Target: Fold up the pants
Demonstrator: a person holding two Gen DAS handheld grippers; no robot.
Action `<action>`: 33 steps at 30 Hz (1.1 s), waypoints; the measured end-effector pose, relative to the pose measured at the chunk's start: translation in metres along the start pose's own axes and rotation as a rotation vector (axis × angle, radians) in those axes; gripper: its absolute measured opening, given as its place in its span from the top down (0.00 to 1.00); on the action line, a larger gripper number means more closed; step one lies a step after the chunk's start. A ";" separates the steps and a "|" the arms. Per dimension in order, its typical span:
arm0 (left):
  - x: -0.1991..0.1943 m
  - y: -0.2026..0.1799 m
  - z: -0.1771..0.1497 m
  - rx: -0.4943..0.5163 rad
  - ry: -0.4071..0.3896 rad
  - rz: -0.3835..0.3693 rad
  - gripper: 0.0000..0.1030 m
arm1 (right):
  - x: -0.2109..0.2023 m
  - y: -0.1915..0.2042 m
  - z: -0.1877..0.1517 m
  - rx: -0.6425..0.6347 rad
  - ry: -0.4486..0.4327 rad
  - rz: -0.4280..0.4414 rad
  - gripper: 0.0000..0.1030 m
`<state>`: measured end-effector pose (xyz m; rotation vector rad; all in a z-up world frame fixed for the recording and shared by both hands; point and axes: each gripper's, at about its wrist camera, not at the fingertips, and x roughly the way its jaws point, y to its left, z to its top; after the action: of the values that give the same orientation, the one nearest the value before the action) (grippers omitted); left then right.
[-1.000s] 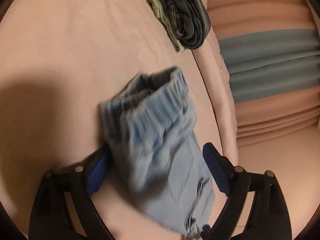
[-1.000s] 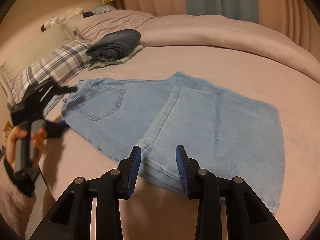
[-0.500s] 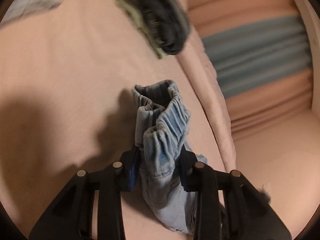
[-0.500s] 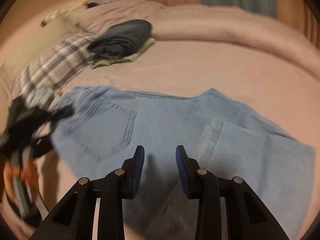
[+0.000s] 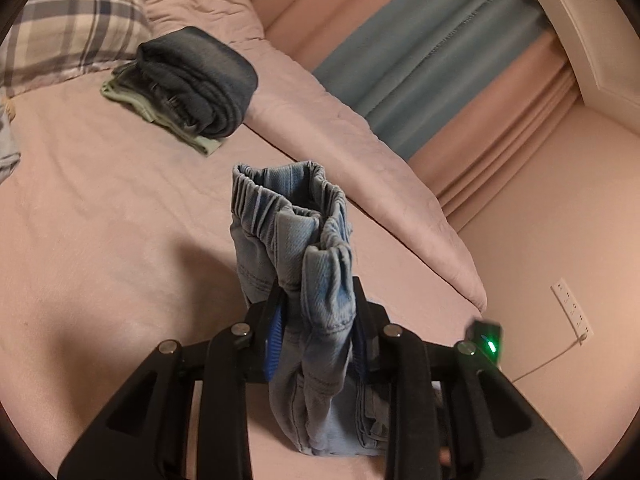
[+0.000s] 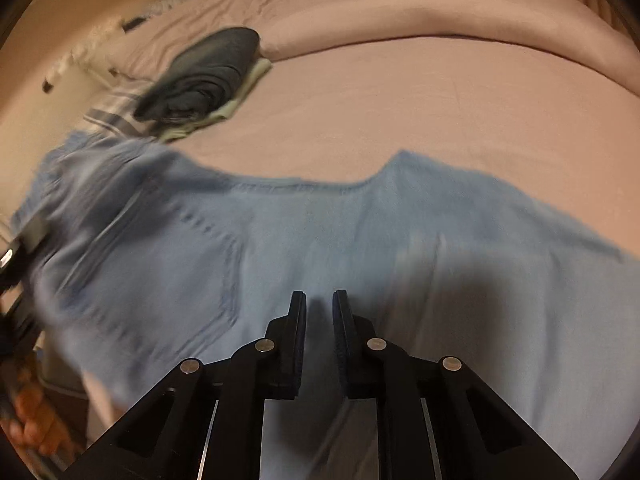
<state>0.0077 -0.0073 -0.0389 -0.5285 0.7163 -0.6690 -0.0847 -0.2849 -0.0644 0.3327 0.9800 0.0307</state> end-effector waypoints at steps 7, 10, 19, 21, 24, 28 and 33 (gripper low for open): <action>0.002 -0.033 -0.012 0.090 0.017 -0.024 0.74 | -0.001 -0.003 -0.041 -0.009 0.044 0.078 0.85; 0.001 -0.053 -0.021 0.162 0.027 -0.038 0.74 | -0.016 -0.043 -0.043 0.250 0.017 0.329 0.77; 0.040 -0.116 -0.071 0.417 0.152 -0.034 0.70 | -0.069 -0.143 -0.085 0.699 -0.183 0.729 0.29; 0.059 -0.124 -0.086 0.447 0.232 -0.050 0.61 | -0.069 -0.147 -0.094 0.736 -0.171 0.760 0.29; 0.081 -0.125 -0.104 0.452 0.330 -0.038 0.51 | -0.074 -0.155 -0.104 0.773 -0.175 0.818 0.25; 0.079 -0.116 -0.105 0.411 0.353 -0.048 0.40 | -0.077 -0.157 -0.093 0.752 -0.132 0.730 0.21; 0.044 -0.089 -0.093 0.318 0.287 -0.005 0.23 | -0.067 -0.134 -0.070 0.663 -0.040 0.555 0.21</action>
<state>-0.0685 -0.1180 -0.0603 -0.1417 0.8566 -0.8557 -0.1962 -0.4053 -0.0853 1.2045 0.8114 0.2049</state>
